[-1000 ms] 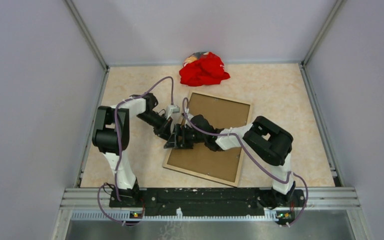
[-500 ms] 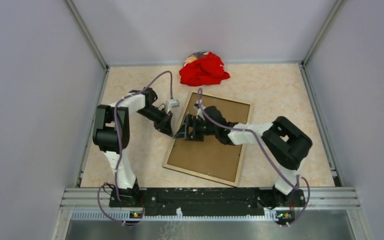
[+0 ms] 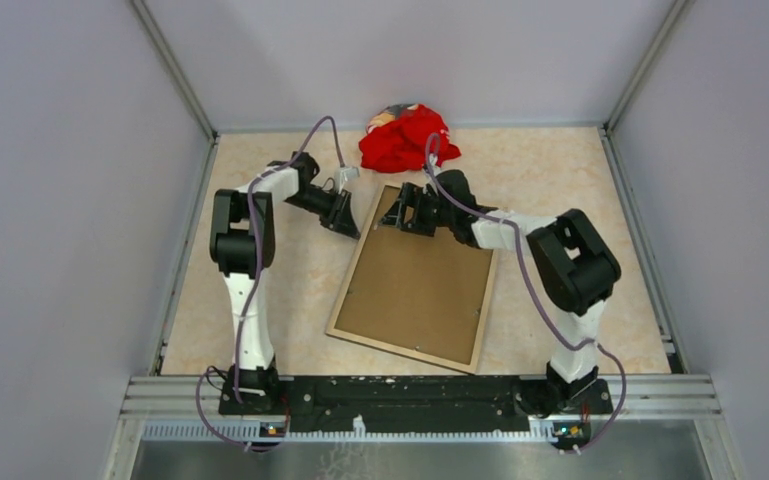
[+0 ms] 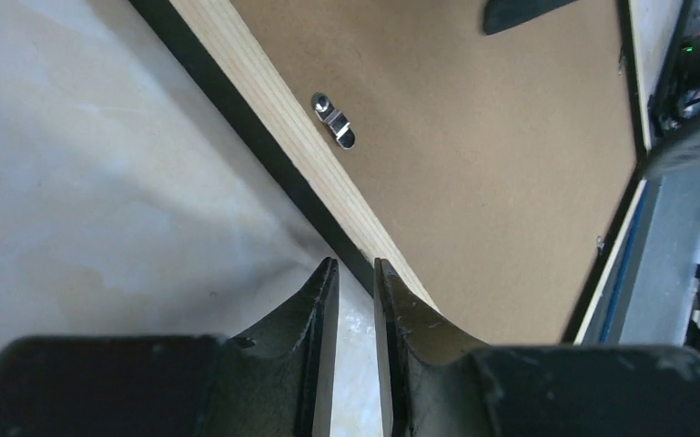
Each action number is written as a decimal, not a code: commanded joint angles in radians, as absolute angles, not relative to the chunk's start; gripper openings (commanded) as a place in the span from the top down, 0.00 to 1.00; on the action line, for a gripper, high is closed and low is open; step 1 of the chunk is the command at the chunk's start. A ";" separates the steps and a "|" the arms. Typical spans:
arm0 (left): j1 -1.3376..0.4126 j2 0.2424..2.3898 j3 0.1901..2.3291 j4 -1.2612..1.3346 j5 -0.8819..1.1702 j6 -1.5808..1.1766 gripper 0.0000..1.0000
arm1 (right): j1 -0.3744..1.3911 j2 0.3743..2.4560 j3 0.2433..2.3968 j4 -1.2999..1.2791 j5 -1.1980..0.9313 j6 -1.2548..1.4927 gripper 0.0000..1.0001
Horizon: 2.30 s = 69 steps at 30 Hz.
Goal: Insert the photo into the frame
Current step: Install the photo frame at the center of the board.
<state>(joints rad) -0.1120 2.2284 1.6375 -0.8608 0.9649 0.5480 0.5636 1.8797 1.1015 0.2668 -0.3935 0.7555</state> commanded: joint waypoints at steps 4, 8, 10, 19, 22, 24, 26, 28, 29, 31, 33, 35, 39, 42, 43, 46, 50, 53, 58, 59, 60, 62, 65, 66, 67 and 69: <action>-0.114 2.251 1.682 -0.923 1.109 0.576 0.73 | 0.555 2.047 1.271 0.283 -0.440 0.745 0.21; -0.115 2.244 1.672 -0.939 1.133 0.602 0.71 | 0.556 2.102 1.308 0.303 -0.459 0.774 0.21; -0.121 2.244 1.668 -0.933 1.120 0.605 0.70 | 0.560 2.122 1.321 0.310 -0.465 0.785 0.21; -0.133 2.270 1.641 -0.875 1.063 0.558 0.76 | 0.596 2.169 1.341 0.328 -0.472 0.815 0.22; -0.133 2.265 1.634 -0.868 1.056 0.557 0.77 | 0.605 2.180 1.344 0.341 -0.480 0.830 0.22; -0.133 2.261 1.631 -0.867 1.056 0.557 0.78 | 0.611 2.185 1.345 0.349 -0.483 0.836 0.22; -0.133 2.260 1.629 -0.866 1.058 0.557 0.79 | 0.616 2.186 1.347 0.356 -0.485 0.843 0.22; -0.133 2.260 1.627 -0.865 1.056 0.557 0.79 | 0.617 2.188 1.350 0.358 -0.483 0.846 0.23; -0.135 2.258 1.625 -0.865 1.055 0.558 0.79 | 0.616 2.190 1.350 0.359 -0.482 0.847 0.23; -0.135 2.256 1.622 -0.864 1.054 0.559 0.79 | 0.617 2.191 1.355 0.357 -0.480 0.849 0.23; -0.135 2.254 1.618 -0.860 1.054 0.559 0.80 | 0.616 2.193 1.357 0.359 -0.480 0.855 0.23; -0.135 2.251 1.616 -0.858 1.055 0.558 0.80 | 0.617 2.197 1.360 0.366 -0.483 0.865 0.23; -0.135 2.250 1.612 -0.857 1.056 0.561 0.80 | 0.616 2.205 1.364 0.376 -0.482 0.877 0.23; -0.135 2.249 1.609 -0.858 1.054 0.564 0.80 | 0.617 2.211 1.369 0.378 -0.474 0.887 0.23; -0.135 2.250 1.609 -0.857 1.053 0.565 0.80 | 0.616 2.213 1.370 0.380 -0.470 0.890 0.23; -0.135 2.248 1.607 -0.857 1.052 0.567 0.80 | 0.616 2.220 1.367 0.398 -0.469 0.908 0.23; -0.135 2.246 1.605 -0.860 1.052 0.570 0.80 | 0.616 2.222 1.358 0.414 -0.461 0.925 0.23; -0.135 2.244 1.603 -0.862 1.049 0.576 0.80 | 0.616 2.220 1.355 0.420 -0.455 0.930 0.23; -0.136 2.244 1.599 -0.863 1.053 0.578 0.80 | 0.622 2.228 1.357 0.442 -0.453 0.952 0.23; -0.137 2.243 1.597 -0.864 1.052 0.580 0.80 | 0.624 2.227 1.357 0.443 -0.453 0.953 0.23; -0.136 2.242 1.597 -0.865 1.052 0.582 0.80 | 0.624 2.227 1.354 0.445 -0.453 0.954 0.23; -0.135 2.238 1.596 -0.867 1.049 0.585 0.80 | 0.623 2.223 1.348 0.451 -0.452 0.958 0.23; -0.135 2.235 1.598 -0.873 1.048 0.590 0.80 | 0.624 2.211 1.340 0.464 -0.461 0.963 0.23; -0.134 2.235 1.599 -0.879 1.047 0.592 0.80 | 0.623 2.199 1.334 0.467 -0.465 0.967 0.23; -0.134 2.230 1.602 -0.887 1.046 0.599 0.80 | 0.622 2.181 1.328 0.472 -0.471 0.971 0.23; -0.128 2.220 1.606 -0.910 1.035 0.618 0.80 | 0.613 2.127 1.305 0.481 -0.489 0.977 0.22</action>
